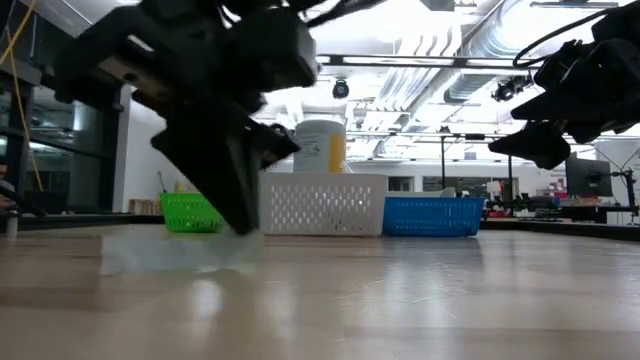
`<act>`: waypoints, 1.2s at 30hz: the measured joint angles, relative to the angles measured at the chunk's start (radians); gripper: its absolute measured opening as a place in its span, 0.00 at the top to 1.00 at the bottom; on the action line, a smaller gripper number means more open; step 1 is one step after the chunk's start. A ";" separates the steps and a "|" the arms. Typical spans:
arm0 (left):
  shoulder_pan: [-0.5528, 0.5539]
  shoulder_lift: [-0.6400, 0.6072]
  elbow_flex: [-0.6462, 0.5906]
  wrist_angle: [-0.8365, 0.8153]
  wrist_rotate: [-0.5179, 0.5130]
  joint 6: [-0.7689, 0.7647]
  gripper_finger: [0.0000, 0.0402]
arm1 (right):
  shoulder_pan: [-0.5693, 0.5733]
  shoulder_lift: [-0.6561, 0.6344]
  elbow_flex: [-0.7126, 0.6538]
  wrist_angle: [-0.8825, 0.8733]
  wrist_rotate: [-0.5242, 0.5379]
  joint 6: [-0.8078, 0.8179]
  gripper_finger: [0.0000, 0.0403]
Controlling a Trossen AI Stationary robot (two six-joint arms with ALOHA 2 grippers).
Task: Pick & Place Travel size toiletries
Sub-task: Put the white bandage into the green bin
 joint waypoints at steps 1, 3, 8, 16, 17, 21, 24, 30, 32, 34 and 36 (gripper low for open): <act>-0.005 -0.015 -0.004 -0.028 -0.020 -0.001 1.00 | 0.000 0.000 0.000 0.000 0.002 0.000 0.14; -0.005 -0.037 -0.002 -0.047 -0.055 -0.002 1.00 | 0.000 0.000 0.000 -0.001 0.000 0.000 0.14; -0.004 -0.100 -0.004 -0.152 -0.169 -0.016 1.00 | 0.000 0.000 0.000 0.000 -0.001 0.000 0.14; -0.003 -0.197 -0.048 -0.306 -0.393 -0.082 1.00 | 0.000 0.000 0.000 0.000 -0.001 0.000 0.14; -0.003 -0.211 -0.053 -0.344 -0.411 -0.094 1.00 | 0.000 0.000 0.000 -0.001 -0.001 0.000 0.14; -0.002 -0.268 -0.071 -0.418 -0.507 -0.120 1.00 | 0.000 0.000 0.000 0.000 -0.001 0.000 0.14; 0.011 -0.309 -0.084 -0.483 -0.609 -0.141 1.00 | 0.000 0.000 0.000 0.000 -0.001 0.000 0.14; 0.081 -0.374 -0.090 -0.621 -0.923 -0.237 1.00 | 0.000 0.000 0.000 -0.001 -0.001 0.000 0.14; 0.123 -0.376 -0.087 -0.632 -1.025 -0.273 1.00 | 0.000 0.000 0.000 -0.001 0.000 0.000 0.14; 0.174 -0.379 -0.090 -0.662 -1.060 -0.285 1.00 | 0.000 0.000 0.000 -0.001 -0.001 0.000 0.14; 0.234 -0.370 -0.088 -0.643 -1.074 -0.278 1.00 | 0.000 0.000 0.000 -0.001 -0.001 0.000 0.14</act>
